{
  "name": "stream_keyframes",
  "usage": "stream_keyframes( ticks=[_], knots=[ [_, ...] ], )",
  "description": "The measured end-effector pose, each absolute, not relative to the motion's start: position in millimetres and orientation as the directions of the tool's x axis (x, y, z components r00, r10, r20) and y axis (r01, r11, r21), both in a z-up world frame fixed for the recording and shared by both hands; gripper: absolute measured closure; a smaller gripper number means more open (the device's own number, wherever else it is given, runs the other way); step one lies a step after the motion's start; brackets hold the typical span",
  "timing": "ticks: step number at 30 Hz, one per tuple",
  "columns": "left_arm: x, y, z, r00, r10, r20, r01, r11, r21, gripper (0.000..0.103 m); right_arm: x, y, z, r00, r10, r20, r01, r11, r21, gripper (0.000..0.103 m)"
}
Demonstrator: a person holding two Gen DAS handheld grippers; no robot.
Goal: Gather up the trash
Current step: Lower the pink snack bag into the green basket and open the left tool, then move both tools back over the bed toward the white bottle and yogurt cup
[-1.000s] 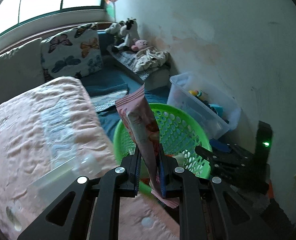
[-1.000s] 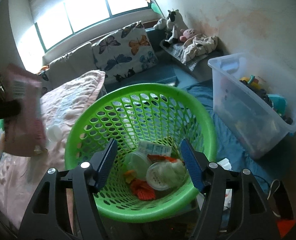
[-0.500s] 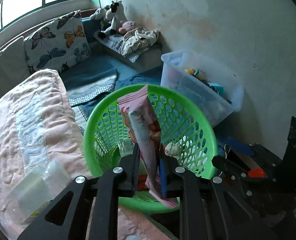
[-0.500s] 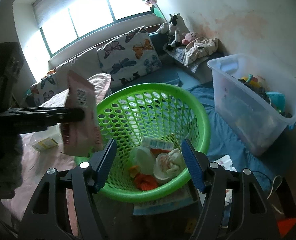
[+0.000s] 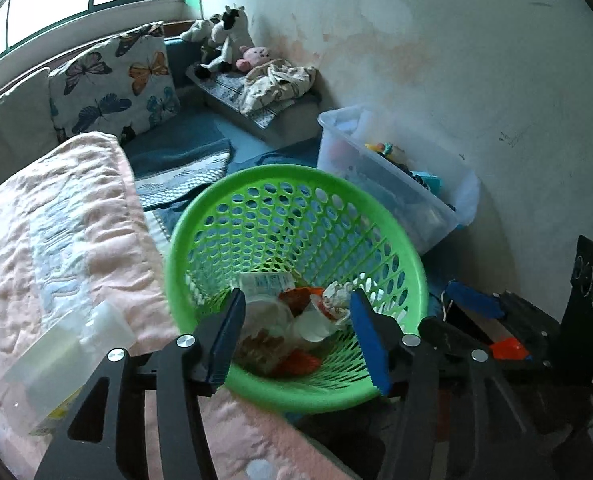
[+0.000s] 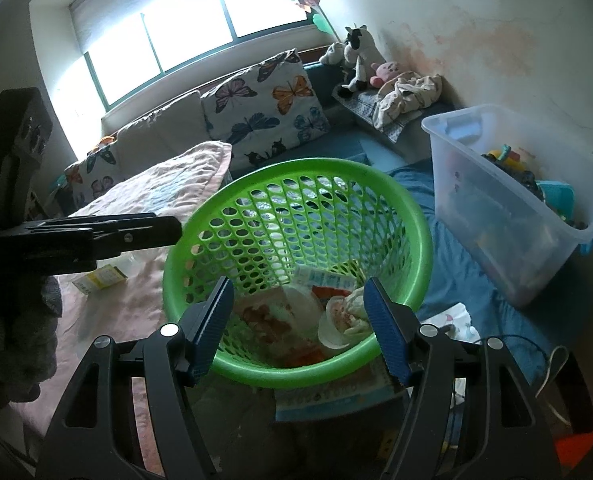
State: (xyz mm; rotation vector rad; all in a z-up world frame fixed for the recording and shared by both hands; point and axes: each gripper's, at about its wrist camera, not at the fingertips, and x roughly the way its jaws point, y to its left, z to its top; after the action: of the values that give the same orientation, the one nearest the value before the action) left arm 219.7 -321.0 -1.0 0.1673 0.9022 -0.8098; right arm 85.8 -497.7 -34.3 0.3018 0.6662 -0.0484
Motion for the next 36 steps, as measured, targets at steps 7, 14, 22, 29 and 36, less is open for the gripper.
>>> stream_keyframes(
  ticks=[7,14,22,29,36],
  knots=[
    [212,-283,5,0.406,-0.543,-0.735,0.668,0.725,-0.167,0.046,83,-479,-25,0.792,0.066,-0.607,0.116,0.96,0.255,0.034],
    [214,-231,1,0.458,-0.498,-0.736,0.617,0.774,-0.14,0.042,87,-457,-19,0.792,0.098,-0.602,0.073,0.965,0.253,0.034],
    [217,-157,-4,0.527,-0.442,-0.726,0.519,0.844,-0.136,0.039,93,-426,-10,0.789,0.135,-0.599,0.015,0.971,0.239,0.031],
    [216,-91,-3,0.621,-0.336,-0.708,0.411,0.909,-0.071,0.026,105,-397,-2,0.78,0.179,-0.6,-0.051,0.973,0.224,0.029],
    [220,-38,-12,0.634,-0.271,-0.724,0.326,0.943,-0.068,0.017,124,-367,1,0.744,0.237,-0.625,-0.15,0.97,0.19,0.027]
  ],
)
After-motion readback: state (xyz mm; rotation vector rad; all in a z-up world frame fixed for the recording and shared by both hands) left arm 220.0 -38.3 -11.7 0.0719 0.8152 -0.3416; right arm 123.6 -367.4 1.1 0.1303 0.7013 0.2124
